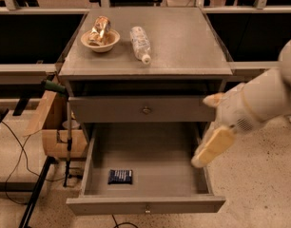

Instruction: Pick rxbar blueberry from middle drawer and place on counter

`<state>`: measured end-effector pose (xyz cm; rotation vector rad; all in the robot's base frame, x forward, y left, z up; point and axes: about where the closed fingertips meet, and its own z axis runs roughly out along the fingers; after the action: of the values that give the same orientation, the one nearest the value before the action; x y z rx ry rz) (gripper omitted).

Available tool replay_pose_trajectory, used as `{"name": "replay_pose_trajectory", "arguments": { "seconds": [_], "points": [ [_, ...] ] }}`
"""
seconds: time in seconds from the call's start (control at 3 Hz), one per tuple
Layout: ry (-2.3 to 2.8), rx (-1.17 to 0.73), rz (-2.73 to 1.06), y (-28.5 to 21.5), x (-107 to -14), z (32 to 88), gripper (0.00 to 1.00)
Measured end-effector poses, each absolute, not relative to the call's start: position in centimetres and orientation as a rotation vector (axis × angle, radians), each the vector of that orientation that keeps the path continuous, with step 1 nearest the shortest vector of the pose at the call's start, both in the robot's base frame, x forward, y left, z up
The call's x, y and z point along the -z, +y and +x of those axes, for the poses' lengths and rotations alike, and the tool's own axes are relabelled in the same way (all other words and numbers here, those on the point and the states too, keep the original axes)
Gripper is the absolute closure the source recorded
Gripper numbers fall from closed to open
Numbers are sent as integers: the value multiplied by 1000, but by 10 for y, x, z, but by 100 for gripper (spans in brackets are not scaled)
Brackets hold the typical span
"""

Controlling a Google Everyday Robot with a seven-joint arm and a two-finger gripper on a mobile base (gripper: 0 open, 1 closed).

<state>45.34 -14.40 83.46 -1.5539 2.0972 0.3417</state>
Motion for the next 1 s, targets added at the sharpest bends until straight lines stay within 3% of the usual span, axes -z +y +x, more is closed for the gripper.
{"name": "replay_pose_trajectory", "arguments": {
  "seconds": [0.33, 1.0],
  "points": [
    [1976, -603, -1484, -76, -770, 460, 0],
    [1930, -628, -1410, -57, -755, 483, 0]
  ]
}}
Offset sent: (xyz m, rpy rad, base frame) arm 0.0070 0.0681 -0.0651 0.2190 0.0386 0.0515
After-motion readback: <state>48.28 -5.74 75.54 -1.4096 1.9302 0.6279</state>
